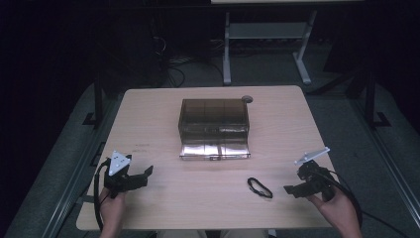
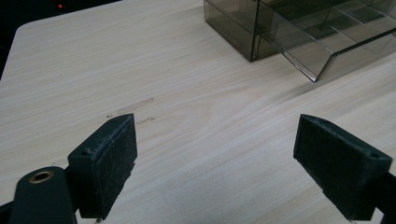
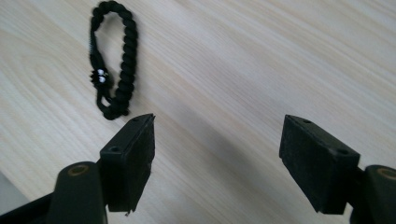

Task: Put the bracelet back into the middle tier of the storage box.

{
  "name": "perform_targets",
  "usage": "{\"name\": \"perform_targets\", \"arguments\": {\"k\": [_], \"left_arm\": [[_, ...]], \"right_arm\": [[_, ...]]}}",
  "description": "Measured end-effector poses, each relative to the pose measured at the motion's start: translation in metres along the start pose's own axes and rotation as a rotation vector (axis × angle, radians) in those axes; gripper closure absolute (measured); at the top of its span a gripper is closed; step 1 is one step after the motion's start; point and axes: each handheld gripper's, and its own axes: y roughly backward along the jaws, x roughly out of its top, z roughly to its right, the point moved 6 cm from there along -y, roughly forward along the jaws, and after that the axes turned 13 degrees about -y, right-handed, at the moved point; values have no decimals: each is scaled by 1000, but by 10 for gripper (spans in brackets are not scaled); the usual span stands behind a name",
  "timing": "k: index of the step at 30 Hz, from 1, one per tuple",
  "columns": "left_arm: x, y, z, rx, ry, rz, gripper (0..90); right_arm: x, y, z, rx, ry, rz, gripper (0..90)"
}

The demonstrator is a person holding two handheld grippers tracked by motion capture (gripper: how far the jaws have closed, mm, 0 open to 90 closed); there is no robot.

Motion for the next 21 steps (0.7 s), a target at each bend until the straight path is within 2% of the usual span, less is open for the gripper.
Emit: {"name": "perform_targets", "arguments": {"k": [4, 7, 12, 16, 18, 21], "left_arm": [[1, 2, 0, 1, -2, 12, 133], [-2, -1, -1, -6, 9, -1, 134], [-1, 0, 1, -9, 5, 5, 134], [0, 1, 0, -4, 5, 12, 134], [-1, 0, 0, -4, 16, 14, 134], [0, -1, 0, -5, 13, 9, 134]], "right_arm": [[3, 2, -6, 5, 14, 0, 247], [5, 2, -11, 16, 19, -6, 243], [14, 5, -24, 32, 51, -3, 233], [23, 0, -41, 40, 101, -17, 227], [24, -1, -43, 44, 104, -20, 227], [29, -12, -55, 64, 131, -52, 235]]}}
